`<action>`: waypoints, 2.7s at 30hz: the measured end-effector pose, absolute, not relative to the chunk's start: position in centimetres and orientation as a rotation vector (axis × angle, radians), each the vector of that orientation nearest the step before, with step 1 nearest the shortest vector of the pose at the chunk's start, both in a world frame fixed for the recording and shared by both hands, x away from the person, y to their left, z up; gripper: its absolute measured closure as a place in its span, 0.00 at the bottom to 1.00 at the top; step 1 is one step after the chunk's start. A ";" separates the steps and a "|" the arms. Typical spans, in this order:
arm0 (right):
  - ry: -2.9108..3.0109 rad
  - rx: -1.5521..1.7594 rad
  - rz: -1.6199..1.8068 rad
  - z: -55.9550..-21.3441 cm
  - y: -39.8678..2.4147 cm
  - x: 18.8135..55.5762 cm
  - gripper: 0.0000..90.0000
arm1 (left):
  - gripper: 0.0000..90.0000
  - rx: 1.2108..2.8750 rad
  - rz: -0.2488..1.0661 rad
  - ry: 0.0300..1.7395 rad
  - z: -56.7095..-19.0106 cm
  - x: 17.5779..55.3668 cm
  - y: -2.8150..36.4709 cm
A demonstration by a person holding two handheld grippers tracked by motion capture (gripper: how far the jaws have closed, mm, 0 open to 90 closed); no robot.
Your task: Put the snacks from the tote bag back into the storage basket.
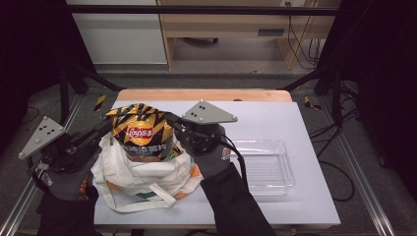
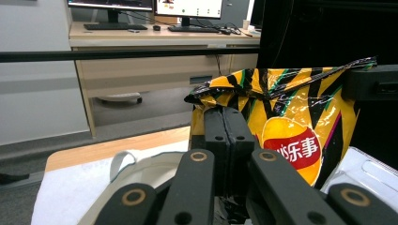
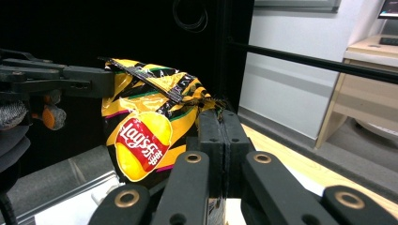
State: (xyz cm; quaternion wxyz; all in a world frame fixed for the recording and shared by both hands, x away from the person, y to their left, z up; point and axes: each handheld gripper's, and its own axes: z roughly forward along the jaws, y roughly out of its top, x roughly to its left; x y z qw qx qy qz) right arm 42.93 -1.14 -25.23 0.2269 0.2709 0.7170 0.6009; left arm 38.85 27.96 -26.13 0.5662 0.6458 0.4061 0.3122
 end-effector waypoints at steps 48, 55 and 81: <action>1.835 0.845 1.595 -23.1 -11.1 41.8 1.00 | 0.99 1.562 0.658 0.821 -23.9 41.0 18.3; 1.816 0.869 1.582 -23.4 -12.4 41.7 1.00 | 0.99 1.571 0.647 0.809 -24.2 41.3 16.8; 1.769 0.952 1.523 -24.6 -17.2 41.1 1.00 | 0.99 1.607 0.592 0.766 -25.4 42.3 11.9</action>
